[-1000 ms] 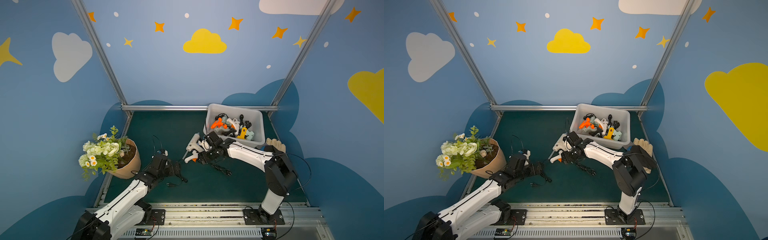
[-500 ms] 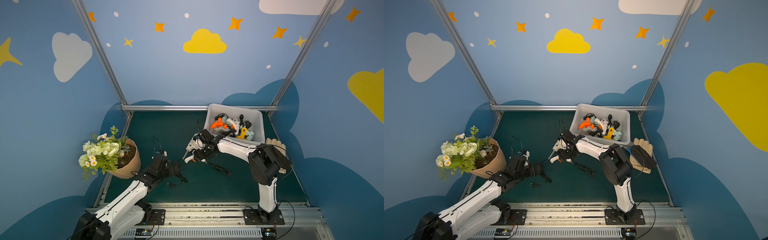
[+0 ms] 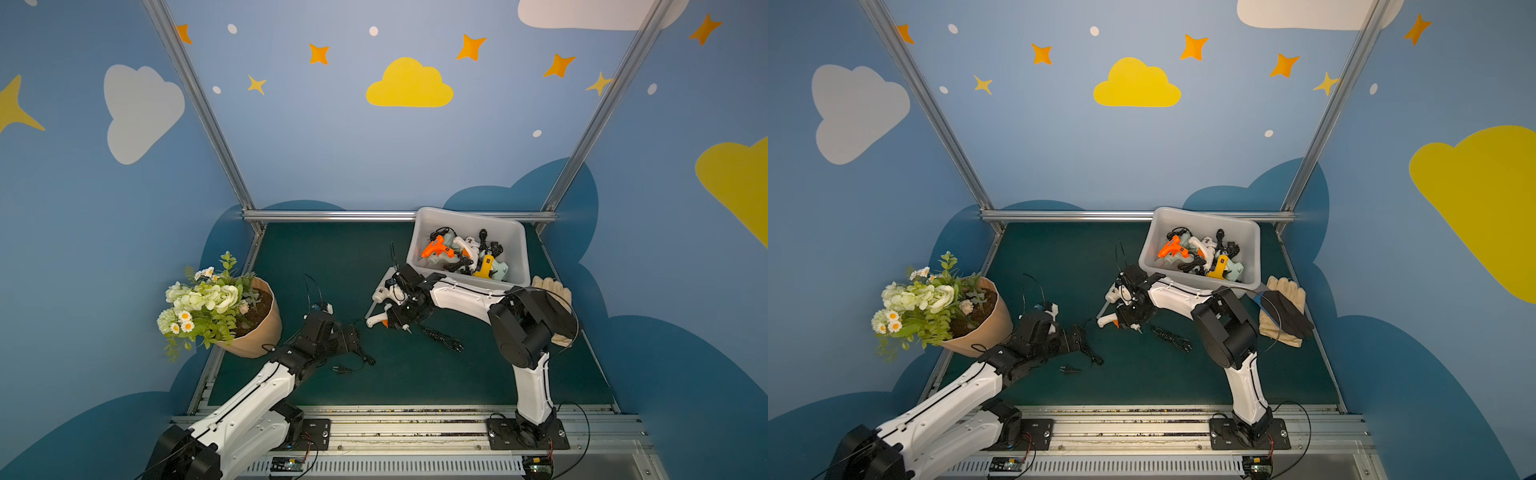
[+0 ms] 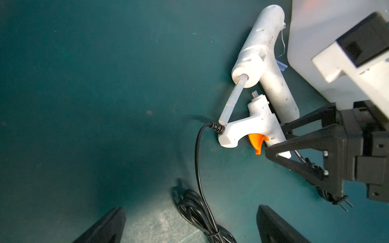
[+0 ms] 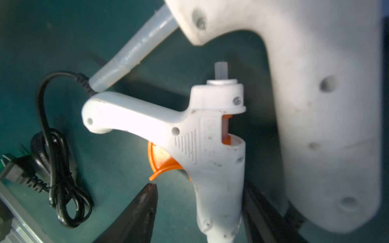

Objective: Put the hot melt glue gun into the storage box
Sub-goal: Pick up the hot melt adhesive gun from the center of the board.

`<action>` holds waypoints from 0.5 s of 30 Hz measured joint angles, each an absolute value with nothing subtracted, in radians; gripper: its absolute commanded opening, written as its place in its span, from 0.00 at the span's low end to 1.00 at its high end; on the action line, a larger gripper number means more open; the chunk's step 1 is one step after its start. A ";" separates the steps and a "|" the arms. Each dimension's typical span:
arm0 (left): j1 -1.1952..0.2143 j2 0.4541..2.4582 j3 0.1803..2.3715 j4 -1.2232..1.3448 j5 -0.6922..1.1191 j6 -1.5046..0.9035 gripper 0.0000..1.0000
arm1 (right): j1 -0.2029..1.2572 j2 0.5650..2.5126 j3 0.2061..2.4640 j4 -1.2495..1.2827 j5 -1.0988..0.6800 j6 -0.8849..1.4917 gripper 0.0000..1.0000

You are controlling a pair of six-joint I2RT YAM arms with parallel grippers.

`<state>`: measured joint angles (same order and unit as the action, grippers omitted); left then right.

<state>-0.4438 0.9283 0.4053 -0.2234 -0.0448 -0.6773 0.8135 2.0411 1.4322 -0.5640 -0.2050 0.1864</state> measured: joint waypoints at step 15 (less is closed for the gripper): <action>-0.445 0.932 0.405 -0.221 -0.051 -0.683 1.00 | 0.882 2.019 1.395 -0.570 -0.134 0.200 0.49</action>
<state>-0.4454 0.9321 0.4053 -0.2207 -0.0505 -0.6827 0.8818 2.0186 1.3949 -0.5697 -0.1345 0.2005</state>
